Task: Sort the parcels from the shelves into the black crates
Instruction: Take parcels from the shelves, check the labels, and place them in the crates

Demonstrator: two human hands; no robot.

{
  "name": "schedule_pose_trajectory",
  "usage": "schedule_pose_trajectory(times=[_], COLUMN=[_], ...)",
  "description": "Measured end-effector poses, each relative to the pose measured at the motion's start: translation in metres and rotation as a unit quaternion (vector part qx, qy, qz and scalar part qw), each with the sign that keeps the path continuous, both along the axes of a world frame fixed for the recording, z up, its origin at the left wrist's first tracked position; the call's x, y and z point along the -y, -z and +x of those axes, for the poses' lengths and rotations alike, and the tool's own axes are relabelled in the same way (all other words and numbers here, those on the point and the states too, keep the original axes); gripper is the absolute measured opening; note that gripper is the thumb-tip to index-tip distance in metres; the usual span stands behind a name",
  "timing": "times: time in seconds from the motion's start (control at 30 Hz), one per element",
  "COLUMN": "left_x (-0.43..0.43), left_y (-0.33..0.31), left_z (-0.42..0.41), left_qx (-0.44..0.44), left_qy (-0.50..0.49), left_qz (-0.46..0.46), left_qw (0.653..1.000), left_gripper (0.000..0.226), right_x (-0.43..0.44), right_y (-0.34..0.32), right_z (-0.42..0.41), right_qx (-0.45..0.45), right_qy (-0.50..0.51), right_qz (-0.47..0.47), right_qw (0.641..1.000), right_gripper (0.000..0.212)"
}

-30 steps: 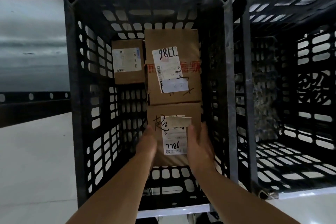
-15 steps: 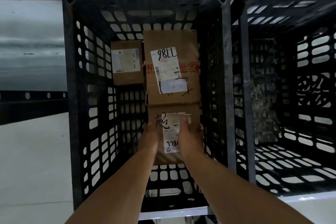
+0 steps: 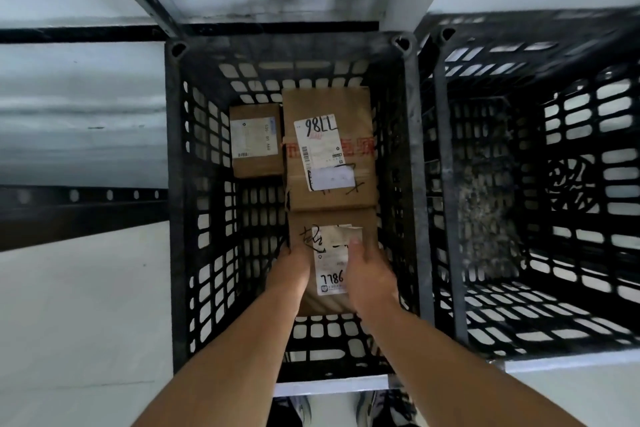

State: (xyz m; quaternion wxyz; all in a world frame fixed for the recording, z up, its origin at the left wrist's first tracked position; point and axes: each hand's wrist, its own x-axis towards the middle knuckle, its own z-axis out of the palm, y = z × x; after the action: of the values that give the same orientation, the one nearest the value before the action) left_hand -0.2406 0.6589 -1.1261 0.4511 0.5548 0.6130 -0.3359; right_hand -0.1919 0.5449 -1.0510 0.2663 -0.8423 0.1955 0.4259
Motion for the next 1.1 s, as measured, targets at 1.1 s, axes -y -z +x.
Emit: schedule_pose_trajectory(times=[1.1], left_x=[-0.019], left_y=[-0.619], left_z=[-0.022], left_qx=[0.121], left_qy=[0.313], left_qz=[0.319], left_qw=[0.886], left_gripper=[0.064], right_x=[-0.044], right_y=[-0.554], right_z=[0.051], right_qx=[0.245], right_qy=[-0.495], right_qz=[0.013], right_qw=[0.834], right_gripper=[0.066])
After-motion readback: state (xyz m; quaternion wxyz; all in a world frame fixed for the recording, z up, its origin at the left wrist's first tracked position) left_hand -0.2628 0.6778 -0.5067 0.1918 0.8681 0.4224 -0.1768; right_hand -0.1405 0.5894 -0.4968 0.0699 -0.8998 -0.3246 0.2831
